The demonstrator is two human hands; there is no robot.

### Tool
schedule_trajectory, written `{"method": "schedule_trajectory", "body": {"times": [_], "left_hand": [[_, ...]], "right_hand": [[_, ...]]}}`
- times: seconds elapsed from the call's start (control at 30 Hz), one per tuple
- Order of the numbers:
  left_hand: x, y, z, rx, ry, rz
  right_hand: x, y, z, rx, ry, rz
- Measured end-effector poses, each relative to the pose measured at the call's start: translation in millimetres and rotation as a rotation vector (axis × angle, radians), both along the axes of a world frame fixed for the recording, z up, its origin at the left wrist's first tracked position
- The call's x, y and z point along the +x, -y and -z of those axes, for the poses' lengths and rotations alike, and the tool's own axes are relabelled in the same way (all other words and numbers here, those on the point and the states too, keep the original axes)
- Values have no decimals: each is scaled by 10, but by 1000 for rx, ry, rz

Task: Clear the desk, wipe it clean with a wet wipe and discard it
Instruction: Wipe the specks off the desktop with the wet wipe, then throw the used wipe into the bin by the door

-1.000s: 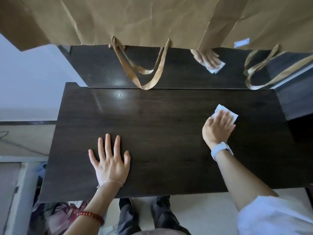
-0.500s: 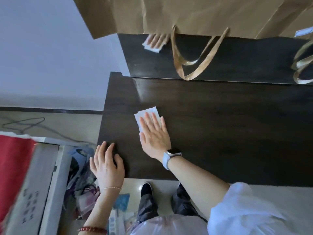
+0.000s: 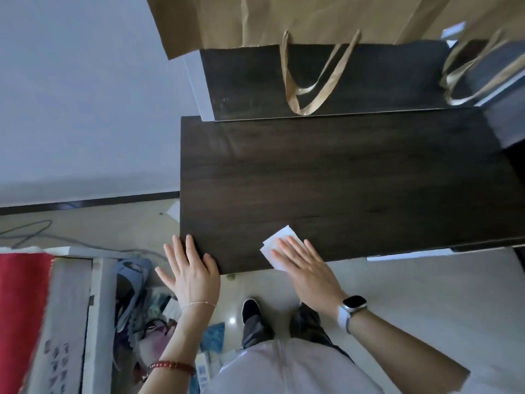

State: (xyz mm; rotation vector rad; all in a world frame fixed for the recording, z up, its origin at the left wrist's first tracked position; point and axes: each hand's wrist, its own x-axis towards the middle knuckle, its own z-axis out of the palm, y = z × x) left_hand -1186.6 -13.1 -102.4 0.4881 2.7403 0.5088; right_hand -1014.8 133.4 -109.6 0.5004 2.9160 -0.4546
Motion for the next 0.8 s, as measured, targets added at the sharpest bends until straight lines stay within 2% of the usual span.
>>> {"method": "schedule_trajectory", "body": {"times": [0.07,0.13,0.2,0.27,0.37,0.5,0.57,0.6,0.7,0.8], "left_hand": [[50,-66,-44,-35,-11,68],[149,-171,-120,24,-12,140],[280,-312,-194,188,12,215],[452,-515,-281,377,92,290],[757,-874,-489,565,440,305],[1248,-1292,-641,622,990,176],[1492,-1423,-645,614,1139,162],[1637,-1494,-663,605,1155,213],[2119,-1713,-797,639,1008,319],[2611,-2032,-860,679,904,320]], "right_hand": [[282,-86,-17,-42,-7,166],[514,-152,-34,-76,-71,386],[586,-158,-106,-170,-134,585],[588,-129,-308,-390,-190,756],[604,-103,-625,-590,-273,820],[857,-139,-881,-497,-552,844],[1063,-211,-946,-413,-657,919],[1189,-255,-984,-367,-686,958],[1616,-391,-1044,-250,-703,1048],[2149,-524,-1004,-297,-676,1144]]}}
